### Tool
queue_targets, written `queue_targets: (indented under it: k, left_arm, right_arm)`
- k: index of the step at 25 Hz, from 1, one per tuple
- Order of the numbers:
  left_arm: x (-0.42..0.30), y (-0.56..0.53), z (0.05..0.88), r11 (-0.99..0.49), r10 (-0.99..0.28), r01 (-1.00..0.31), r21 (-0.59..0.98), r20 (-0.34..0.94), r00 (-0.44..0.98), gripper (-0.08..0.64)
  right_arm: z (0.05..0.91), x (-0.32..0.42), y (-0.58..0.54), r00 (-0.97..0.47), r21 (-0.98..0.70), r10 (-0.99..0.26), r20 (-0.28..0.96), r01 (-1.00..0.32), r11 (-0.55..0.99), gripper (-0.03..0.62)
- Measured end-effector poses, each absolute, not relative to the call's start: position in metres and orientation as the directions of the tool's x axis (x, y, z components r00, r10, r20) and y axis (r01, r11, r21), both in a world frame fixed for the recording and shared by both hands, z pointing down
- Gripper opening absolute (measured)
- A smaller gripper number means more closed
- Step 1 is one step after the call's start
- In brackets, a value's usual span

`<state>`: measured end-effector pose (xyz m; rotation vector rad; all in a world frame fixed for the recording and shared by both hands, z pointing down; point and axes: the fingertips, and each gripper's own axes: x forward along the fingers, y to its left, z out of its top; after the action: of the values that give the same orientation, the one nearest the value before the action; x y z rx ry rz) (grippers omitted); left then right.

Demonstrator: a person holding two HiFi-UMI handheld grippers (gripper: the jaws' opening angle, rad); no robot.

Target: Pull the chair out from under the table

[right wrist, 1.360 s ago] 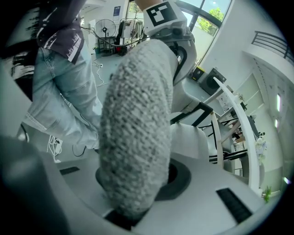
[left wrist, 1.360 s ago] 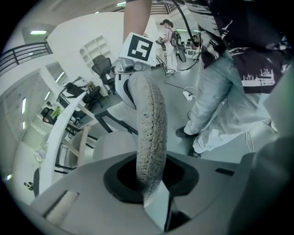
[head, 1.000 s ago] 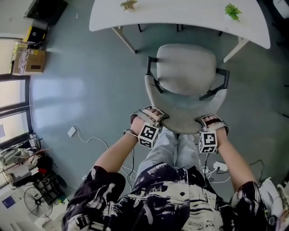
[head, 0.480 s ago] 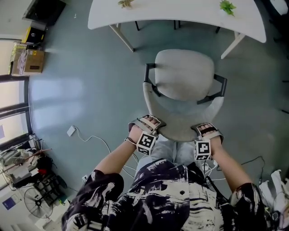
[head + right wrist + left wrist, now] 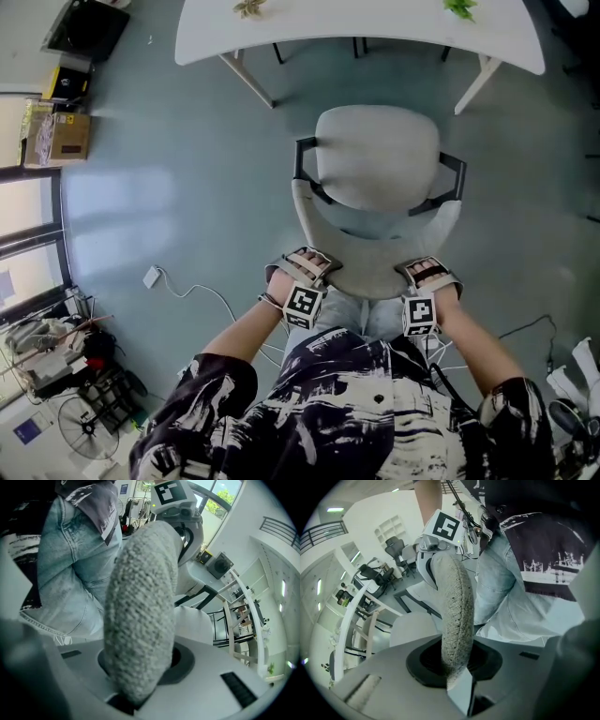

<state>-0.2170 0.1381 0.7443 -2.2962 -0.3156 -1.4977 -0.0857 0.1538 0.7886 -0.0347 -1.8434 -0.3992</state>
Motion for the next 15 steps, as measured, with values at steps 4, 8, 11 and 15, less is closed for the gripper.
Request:
queue_targets:
  k: [4, 8, 11, 15]
  left_arm:
    - [-0.216, 0.138, 0.746, -0.905, -0.019, 0.381, -0.19, 0.912, 0.41, 0.078]
    - [-0.22, 0.133, 0.749, -0.939, -0.018, 0.303, -0.163, 0.902, 0.432, 0.124]
    - [-0.239, 0.128, 0.736, -0.971, -0.013, 0.21, -0.114, 0.902, 0.433, 0.154]
    - [-0.286, 0.109, 0.691, -0.99, -0.065, 0.086, -0.11, 0.908, 0.414, 0.153]
  right_arm:
    - [0.791, -0.086, 0.154, -0.31, 0.264, -0.19, 0.931, 0.219, 0.939, 0.081]
    - [0.793, -0.084, 0.162, -0.317, 0.25, -0.173, 0.933, 0.222, 0.943, 0.195]
    - [0.772, -0.065, 0.181, -0.332, 0.196, -0.083, 0.94, 0.324, 0.926, 0.288]
    - [0.697, -0.02, 0.157, -0.377, 0.271, -0.142, 0.915, 0.316, 0.909, 0.276]
